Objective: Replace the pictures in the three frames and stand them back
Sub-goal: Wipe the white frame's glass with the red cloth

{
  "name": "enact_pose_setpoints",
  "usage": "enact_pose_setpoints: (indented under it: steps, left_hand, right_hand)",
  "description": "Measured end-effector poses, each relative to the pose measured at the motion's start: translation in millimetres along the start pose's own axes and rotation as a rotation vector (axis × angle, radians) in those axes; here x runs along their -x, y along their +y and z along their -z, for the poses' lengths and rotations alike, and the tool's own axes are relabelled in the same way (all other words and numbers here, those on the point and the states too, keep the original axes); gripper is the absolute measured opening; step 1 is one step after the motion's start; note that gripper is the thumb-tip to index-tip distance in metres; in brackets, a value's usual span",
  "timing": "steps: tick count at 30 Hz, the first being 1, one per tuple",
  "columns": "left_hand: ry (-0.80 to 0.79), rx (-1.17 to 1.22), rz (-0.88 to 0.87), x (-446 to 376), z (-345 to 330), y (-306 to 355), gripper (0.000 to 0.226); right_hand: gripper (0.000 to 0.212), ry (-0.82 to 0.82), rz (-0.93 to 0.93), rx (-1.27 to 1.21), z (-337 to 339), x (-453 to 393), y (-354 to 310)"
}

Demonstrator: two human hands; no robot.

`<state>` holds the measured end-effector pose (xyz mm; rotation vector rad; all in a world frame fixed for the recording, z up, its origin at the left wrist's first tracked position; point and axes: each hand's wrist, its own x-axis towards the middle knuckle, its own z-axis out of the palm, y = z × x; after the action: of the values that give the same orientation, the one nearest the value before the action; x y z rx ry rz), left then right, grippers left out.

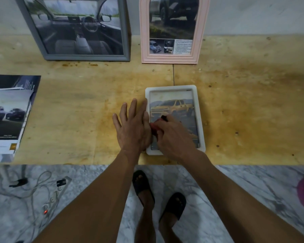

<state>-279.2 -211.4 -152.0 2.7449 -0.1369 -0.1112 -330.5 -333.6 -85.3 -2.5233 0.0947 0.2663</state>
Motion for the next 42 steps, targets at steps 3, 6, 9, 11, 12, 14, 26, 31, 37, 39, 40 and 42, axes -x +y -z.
enact_pose_setpoints:
  steps: [3,6,9,11,12,14,26,31,37,39,40,42]
  left_hand:
    - [-0.007,0.021,0.001,0.2,0.9,0.6,0.047]
    - [-0.007,0.016,-0.013,0.8,2.5,1.2,0.047]
    - [-0.017,0.005,-0.017,1.5,4.1,2.9,0.047]
    - [-0.024,0.006,-0.017,1.3,5.1,2.5,0.047]
    - [-0.025,0.007,-0.018,1.4,5.6,2.2,0.048]
    - [-0.028,0.009,-0.021,1.7,6.5,2.0,0.048]
    - [0.007,-0.022,-0.035,1.2,2.9,0.0,0.047]
    - [0.004,-0.028,-0.023,0.5,2.3,-0.3,0.047]
    - [0.003,-0.017,-0.012,0.6,2.5,1.9,0.048]
    - [0.0,-0.017,-0.009,1.6,2.2,3.5,0.048]
    - [0.001,-0.018,-0.011,1.8,2.5,3.8,0.048]
    - [-0.003,-0.014,-0.011,1.7,3.2,3.7,0.048]
  right_hand:
    - [0.039,-0.081,-0.014,-0.011,1.7,16.7,2.5]
    - [0.039,-0.162,0.043,0.095,5.2,28.8,11.3]
    - [0.03,-0.16,0.071,0.199,15.5,34.7,23.7]
    - [0.027,-0.115,0.062,0.249,22.8,38.8,34.7]
    - [0.026,-0.088,0.057,0.273,26.8,40.8,40.7]
    - [0.023,-0.074,0.034,0.323,35.4,41.1,50.7]
    - [0.047,0.04,0.156,0.401,41.8,-67.4,26.1]
    - [0.049,0.072,0.053,0.461,53.5,-63.7,62.2]
    - [0.046,0.089,-0.013,0.344,39.9,-48.6,65.8]
    - [0.044,0.102,0.031,0.324,27.5,-36.5,65.8]
    - [0.041,0.113,0.057,0.32,23.3,-29.9,67.3]
    - [0.037,0.124,0.093,0.317,20.4,-16.9,69.9]
